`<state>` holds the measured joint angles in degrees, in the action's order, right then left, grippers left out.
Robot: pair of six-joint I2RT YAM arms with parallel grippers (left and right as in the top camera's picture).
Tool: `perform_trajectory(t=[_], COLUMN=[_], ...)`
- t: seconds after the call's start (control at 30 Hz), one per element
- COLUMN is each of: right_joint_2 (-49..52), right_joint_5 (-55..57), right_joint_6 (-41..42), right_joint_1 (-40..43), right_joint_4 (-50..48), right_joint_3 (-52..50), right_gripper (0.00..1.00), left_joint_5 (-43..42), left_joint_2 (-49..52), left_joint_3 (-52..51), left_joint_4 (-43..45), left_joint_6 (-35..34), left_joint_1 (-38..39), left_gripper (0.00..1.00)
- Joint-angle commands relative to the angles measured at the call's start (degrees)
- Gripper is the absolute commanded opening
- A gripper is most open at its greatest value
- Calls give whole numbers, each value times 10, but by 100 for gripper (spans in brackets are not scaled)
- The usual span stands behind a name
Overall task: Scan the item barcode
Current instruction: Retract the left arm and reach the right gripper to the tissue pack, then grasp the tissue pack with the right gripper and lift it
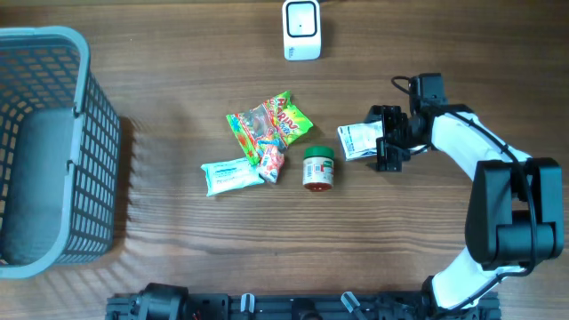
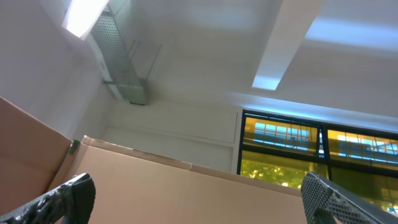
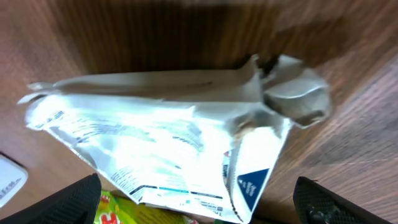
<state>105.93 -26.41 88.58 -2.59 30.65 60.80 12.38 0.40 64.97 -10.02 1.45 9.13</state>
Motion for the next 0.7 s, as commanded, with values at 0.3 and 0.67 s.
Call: perform_trajectory(t=[0.3,0.67], right_joint_2=[9,19], right_joint_5=[70,117], right_joint_6=[-91,-252], right_joint_1=[0,0], right_joint_4=[5,45], right_joint_3=[53,90], right_gripper=[99,100], left_joint_5=[7,7], left_joint_2=[-1,-1], left_joint_3=[-3,-3], left_joint_4=[1,-5], left_joint_6=[11,11], left_joint_1=[-3,-3], left_gripper=[100,100])
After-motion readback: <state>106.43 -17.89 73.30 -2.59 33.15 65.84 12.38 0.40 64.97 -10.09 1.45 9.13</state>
